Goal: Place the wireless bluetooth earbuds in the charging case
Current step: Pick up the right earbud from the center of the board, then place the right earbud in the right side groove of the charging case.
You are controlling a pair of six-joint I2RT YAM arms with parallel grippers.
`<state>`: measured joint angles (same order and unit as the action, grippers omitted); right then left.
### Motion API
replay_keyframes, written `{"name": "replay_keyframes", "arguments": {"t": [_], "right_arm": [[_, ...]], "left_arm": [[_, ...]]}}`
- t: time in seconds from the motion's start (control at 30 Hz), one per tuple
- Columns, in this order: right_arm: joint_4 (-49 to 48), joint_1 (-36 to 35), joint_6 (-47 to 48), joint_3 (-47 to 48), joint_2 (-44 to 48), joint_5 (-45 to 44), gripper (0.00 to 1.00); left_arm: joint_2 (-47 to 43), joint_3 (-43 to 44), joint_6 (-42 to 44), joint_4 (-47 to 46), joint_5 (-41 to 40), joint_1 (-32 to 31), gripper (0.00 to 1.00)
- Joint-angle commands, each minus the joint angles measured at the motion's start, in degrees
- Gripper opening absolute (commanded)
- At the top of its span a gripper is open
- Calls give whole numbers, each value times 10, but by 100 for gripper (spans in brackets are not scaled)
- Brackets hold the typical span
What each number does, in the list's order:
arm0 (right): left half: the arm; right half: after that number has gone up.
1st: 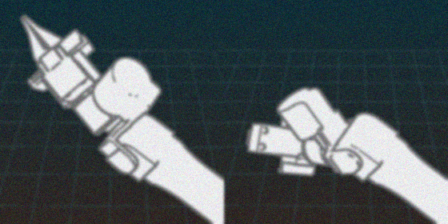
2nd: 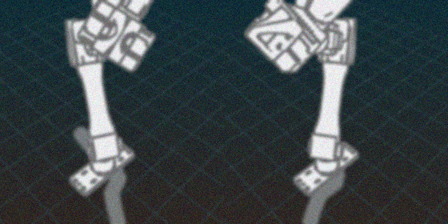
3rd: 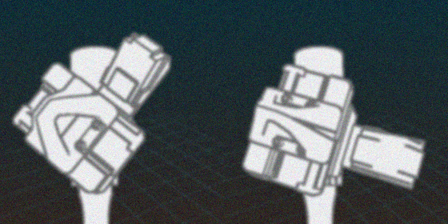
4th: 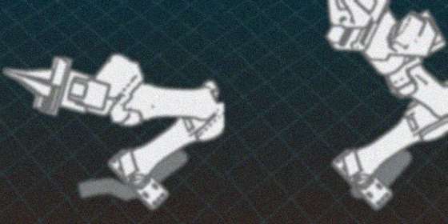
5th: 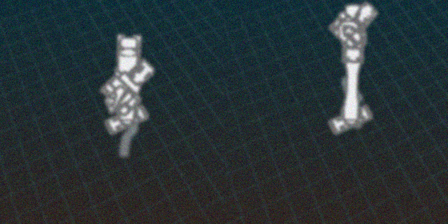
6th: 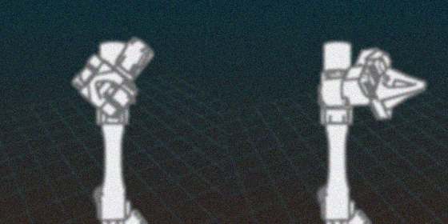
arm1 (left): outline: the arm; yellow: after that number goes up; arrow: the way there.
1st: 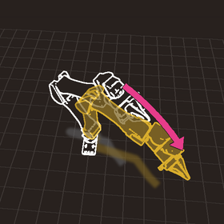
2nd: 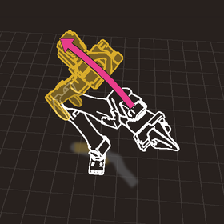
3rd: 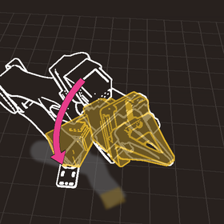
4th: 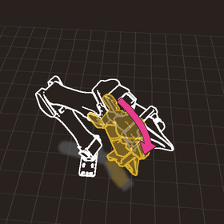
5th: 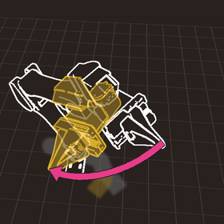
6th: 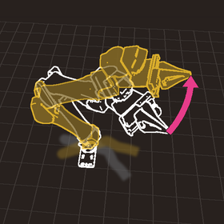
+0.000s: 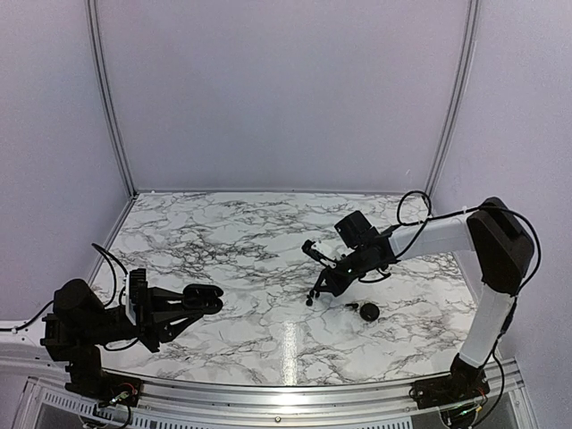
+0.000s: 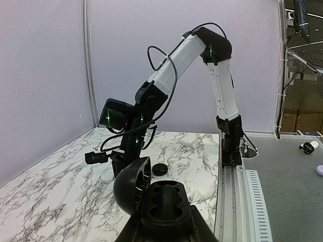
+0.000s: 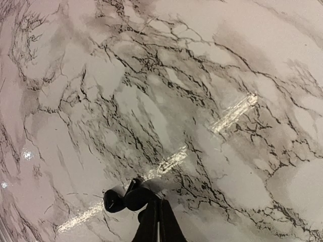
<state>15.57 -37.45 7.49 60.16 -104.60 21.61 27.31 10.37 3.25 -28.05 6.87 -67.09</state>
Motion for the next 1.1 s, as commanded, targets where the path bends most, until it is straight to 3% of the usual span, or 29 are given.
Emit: {"name": "replay_keyframes", "arguments": {"t": [0.0,0.47,1.07], "right_arm": [[-2,-4,-9,-3,20,-8,0],[-50,-12,-35,11,67,-22,0],[-64,-145,-69,90,179,-90,0]], "left_arm": [[-8,2,3,-14,-9,-2,0],[-8,-1,4,-14,-22,-2,0],[7,-58,-28,-123,-65,2,0]]}}
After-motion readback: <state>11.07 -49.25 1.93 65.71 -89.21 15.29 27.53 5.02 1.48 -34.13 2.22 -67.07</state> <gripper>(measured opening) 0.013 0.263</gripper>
